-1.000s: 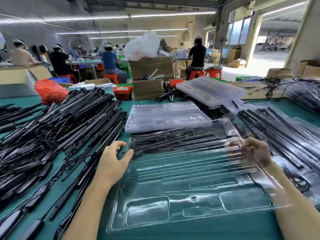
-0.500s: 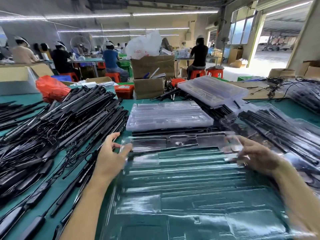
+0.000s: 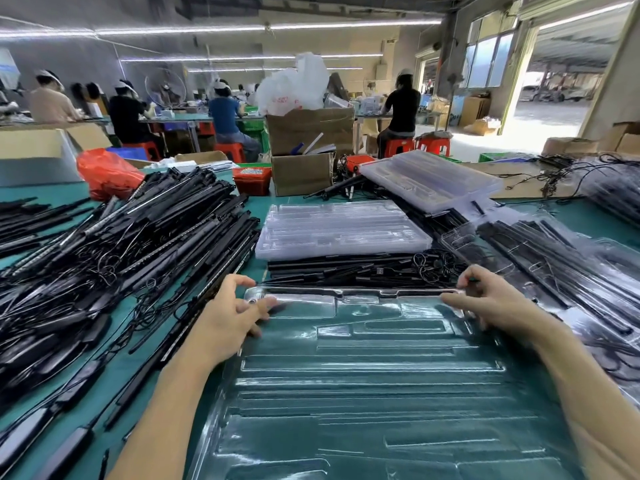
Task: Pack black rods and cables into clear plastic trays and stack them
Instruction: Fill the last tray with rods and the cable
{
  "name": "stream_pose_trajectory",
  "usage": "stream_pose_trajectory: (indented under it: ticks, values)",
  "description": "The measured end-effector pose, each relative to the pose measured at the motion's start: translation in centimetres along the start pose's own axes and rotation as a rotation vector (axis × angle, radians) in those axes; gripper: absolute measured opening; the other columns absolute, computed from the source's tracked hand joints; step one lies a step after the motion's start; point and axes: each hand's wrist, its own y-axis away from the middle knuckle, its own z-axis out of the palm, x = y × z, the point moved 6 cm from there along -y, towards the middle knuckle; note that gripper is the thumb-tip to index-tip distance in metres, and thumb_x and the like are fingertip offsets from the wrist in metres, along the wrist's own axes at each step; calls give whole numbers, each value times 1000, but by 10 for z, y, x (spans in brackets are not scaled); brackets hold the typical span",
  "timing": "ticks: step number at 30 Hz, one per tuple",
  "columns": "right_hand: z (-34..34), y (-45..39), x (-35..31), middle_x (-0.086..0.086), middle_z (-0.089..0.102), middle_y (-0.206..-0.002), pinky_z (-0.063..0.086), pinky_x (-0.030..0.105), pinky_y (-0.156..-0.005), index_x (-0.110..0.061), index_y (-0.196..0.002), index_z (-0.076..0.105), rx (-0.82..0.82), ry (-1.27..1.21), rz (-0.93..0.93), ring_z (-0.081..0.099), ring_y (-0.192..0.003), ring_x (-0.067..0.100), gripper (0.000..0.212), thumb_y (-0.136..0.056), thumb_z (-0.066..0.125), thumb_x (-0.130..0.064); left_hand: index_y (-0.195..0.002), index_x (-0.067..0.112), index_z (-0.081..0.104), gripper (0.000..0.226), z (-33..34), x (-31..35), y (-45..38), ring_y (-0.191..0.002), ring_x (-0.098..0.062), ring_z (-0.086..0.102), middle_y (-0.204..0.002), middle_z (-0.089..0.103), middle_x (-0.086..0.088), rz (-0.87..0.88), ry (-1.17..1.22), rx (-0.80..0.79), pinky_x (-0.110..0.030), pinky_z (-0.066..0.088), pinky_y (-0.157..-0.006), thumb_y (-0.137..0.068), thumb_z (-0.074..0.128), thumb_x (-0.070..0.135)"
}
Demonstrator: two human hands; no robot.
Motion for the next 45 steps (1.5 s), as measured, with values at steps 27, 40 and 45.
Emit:
stream_pose_trajectory:
  ticks: [27, 40, 45]
  values:
    - [44, 2, -30, 14, 53, -129, 40, 44, -101, -20, -134, 39, -101, 1121, -107, 50, -124, 32, 53, -101, 25, -60, -106, 23, 29, 34, -2, 1, -2, -55, -17, 47, -72, 51, 0, -90, -189, 13, -32, 35, -53, -99, 51, 48]
    - [42, 0, -46, -4, 65, -80, 41, 32, -68, -22, -78, 58, 298, 877, -88, 63, -85, 23, 25, -89, 57, -44, -123, 32, 43, 42, 24, 8, -1, -129, -28, 33, -137, 38, -5, -71, -844, -91, -46, 32, -107, -99, 31, 64]
    - [65, 9, -46, -8, 62, -61, 50, 30, -58, -21, -65, 57, 321, 555, -78, 61, -61, 14, 36, -91, 59, -45, -146, 32, 21, 72, 45, 5, 14, -144, -28, 13, -152, 19, -6, -164, -842, -162, -52, 19, -114, -91, 21, 78]
